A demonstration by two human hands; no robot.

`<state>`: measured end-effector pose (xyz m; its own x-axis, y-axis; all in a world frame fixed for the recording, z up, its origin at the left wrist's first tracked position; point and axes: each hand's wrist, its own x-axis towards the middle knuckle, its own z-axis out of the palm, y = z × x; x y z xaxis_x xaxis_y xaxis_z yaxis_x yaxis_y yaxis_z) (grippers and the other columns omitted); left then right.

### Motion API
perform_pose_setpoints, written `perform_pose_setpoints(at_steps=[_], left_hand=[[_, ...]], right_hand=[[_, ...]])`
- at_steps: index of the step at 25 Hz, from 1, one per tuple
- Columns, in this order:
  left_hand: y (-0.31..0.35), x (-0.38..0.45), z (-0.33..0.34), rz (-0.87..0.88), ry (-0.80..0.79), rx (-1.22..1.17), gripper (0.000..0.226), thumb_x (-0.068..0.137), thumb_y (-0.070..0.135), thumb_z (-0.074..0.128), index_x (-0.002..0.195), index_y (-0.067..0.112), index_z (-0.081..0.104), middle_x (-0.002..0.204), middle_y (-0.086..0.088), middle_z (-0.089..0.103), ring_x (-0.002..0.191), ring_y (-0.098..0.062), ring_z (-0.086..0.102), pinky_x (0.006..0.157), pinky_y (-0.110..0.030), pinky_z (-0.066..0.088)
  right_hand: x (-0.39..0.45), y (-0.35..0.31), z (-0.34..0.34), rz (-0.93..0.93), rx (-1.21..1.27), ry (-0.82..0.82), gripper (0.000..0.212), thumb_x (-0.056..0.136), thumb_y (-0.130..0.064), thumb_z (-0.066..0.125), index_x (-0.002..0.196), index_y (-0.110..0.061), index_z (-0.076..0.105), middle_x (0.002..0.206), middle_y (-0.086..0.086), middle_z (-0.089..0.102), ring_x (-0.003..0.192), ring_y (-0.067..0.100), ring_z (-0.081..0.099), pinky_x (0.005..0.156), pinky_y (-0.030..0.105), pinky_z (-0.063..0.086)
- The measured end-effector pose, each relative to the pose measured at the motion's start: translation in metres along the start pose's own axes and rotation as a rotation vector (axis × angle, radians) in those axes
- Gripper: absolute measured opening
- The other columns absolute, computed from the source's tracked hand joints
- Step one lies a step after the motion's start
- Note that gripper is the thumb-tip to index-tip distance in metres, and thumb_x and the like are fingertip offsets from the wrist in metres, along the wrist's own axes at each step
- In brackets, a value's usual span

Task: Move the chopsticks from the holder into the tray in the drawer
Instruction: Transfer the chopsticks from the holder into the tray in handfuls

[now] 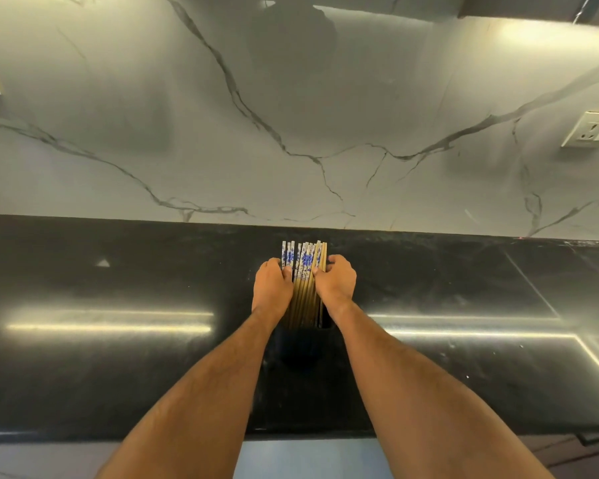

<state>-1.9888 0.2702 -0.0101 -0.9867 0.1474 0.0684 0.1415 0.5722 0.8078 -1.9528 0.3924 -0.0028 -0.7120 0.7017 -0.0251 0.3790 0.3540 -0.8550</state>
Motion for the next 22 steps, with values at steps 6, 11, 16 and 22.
perform_pose_setpoints(at_steps=[6,11,16,22], left_hand=[[0.000,0.011,0.007,-0.049,-0.052,-0.043,0.012,0.102,0.021,0.054,0.106,0.011,0.060,0.103,-0.005,0.067,0.086,-0.010,0.062,0.068,-0.021,0.048],[-0.003,0.011,0.009,-0.083,-0.006,-0.091,0.013,0.100,0.021,0.060,0.106,0.010,0.065,0.099,-0.002,0.068,0.083,-0.007,0.061,0.067,-0.016,0.043],[-0.005,0.010,0.006,-0.108,0.074,-0.145,0.012,0.094,0.020,0.070,0.101,0.011,0.071,0.093,-0.001,0.072,0.082,-0.008,0.066,0.073,-0.020,0.051],[0.001,-0.001,0.002,-0.060,0.122,-0.153,0.008,0.092,0.018,0.071,0.097,0.012,0.074,0.088,0.001,0.072,0.077,-0.006,0.066,0.075,-0.023,0.056]], right_hand=[[0.012,0.004,0.006,0.055,0.081,0.000,0.012,0.090,-0.016,0.076,0.100,-0.013,0.072,0.098,0.003,0.077,0.086,0.012,0.073,0.075,0.029,0.061],[0.014,0.007,0.010,0.028,0.083,-0.054,0.007,0.093,-0.014,0.071,0.099,-0.013,0.075,0.095,0.001,0.076,0.086,0.010,0.072,0.077,0.029,0.061],[0.013,0.006,0.007,0.002,0.064,-0.023,0.008,0.092,-0.016,0.073,0.087,-0.017,0.078,0.079,-0.008,0.072,0.075,0.005,0.070,0.064,0.020,0.055],[0.005,0.003,0.003,-0.020,0.091,0.013,0.006,0.094,-0.017,0.071,0.093,-0.016,0.077,0.085,-0.006,0.074,0.079,0.007,0.071,0.064,0.021,0.054]])
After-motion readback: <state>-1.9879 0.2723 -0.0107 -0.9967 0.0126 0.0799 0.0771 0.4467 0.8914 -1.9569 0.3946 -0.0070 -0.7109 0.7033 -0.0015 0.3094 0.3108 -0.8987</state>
